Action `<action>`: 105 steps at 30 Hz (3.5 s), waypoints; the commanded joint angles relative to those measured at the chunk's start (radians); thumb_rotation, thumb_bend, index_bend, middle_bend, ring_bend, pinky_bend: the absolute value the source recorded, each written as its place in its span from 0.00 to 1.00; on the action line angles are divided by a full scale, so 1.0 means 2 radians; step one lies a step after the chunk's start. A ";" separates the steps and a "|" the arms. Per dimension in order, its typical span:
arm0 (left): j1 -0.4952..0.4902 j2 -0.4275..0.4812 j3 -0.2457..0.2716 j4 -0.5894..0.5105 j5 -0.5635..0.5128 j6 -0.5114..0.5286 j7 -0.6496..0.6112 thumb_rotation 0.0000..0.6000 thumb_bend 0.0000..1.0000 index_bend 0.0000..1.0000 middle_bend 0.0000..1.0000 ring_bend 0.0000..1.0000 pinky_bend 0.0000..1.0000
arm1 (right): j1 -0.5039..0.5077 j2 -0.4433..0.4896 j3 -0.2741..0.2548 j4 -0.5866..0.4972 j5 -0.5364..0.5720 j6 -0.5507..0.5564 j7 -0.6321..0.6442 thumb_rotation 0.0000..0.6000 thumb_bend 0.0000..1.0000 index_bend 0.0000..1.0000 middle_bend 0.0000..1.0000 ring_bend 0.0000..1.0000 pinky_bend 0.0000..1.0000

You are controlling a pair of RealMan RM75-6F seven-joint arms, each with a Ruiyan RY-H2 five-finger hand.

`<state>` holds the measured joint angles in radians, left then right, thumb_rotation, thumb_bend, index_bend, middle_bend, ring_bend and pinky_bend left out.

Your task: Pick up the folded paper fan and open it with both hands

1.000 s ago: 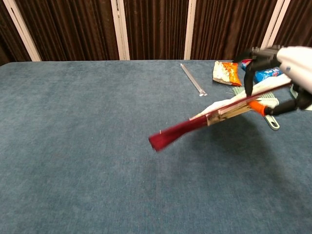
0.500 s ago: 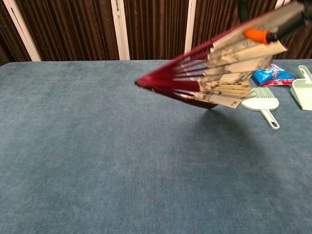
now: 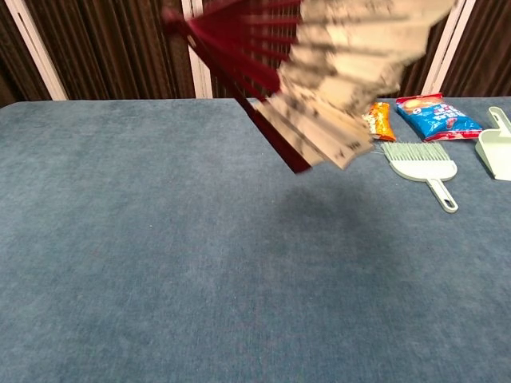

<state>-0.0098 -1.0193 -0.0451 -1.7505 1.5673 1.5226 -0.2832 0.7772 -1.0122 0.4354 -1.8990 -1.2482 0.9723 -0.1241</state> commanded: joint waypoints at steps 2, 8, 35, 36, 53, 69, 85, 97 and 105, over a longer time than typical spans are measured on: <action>-0.023 -0.033 0.015 0.002 0.020 -0.033 -0.017 1.00 0.36 0.18 0.06 0.00 0.00 | 0.047 0.023 0.036 -0.041 0.088 -0.018 -0.052 1.00 0.43 0.91 0.22 0.26 0.14; -0.044 -0.063 0.011 -0.004 0.020 -0.052 -0.054 1.00 0.36 0.17 0.06 0.00 0.00 | 0.084 0.025 0.040 -0.075 0.152 -0.005 -0.119 1.00 0.43 0.91 0.22 0.26 0.14; -0.097 -0.105 -0.010 -0.037 -0.002 -0.082 -0.192 1.00 0.32 0.19 0.06 0.00 0.00 | 0.235 -0.060 0.051 -0.215 0.310 0.164 -0.301 1.00 0.43 0.92 0.22 0.26 0.14; -0.098 -0.109 -0.011 -0.034 -0.004 -0.082 -0.196 1.00 0.32 0.19 0.06 0.00 0.00 | 0.240 -0.068 0.050 -0.218 0.312 0.173 -0.306 1.00 0.43 0.92 0.22 0.26 0.14; -0.116 -0.155 0.003 -0.023 -0.006 -0.105 -0.187 1.00 0.32 0.26 0.09 0.00 0.00 | 0.301 -0.144 0.045 -0.228 0.304 0.231 -0.353 1.00 0.43 0.92 0.22 0.26 0.14; -0.108 -0.182 0.012 -0.032 0.004 -0.078 -0.173 1.00 0.46 0.47 0.18 0.00 0.00 | 0.289 -0.134 0.036 -0.228 0.299 0.238 -0.344 1.00 0.43 0.92 0.22 0.26 0.14; -0.094 -0.179 -0.004 -0.030 -0.031 -0.054 -0.163 1.00 0.66 0.84 0.40 0.01 0.03 | 0.251 -0.102 0.015 -0.228 0.299 0.230 -0.321 1.00 0.43 0.92 0.22 0.26 0.14; -0.098 -0.186 -0.055 0.014 -0.016 0.003 -0.151 1.00 0.64 0.84 0.41 0.03 0.03 | 0.193 -0.055 -0.003 -0.206 0.260 0.194 -0.248 1.00 0.44 0.94 0.22 0.28 0.14; -0.119 -0.224 -0.093 0.079 0.024 0.057 -0.080 1.00 0.62 0.84 0.42 0.04 0.06 | 0.158 -0.046 -0.020 -0.165 0.221 0.165 -0.189 1.00 0.44 0.94 0.22 0.28 0.14</action>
<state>-0.2314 -1.4460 -0.2099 -1.6290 1.5906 1.6088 -0.4857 1.1118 -1.1075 0.4045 -2.2504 -0.7865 1.3148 -0.5270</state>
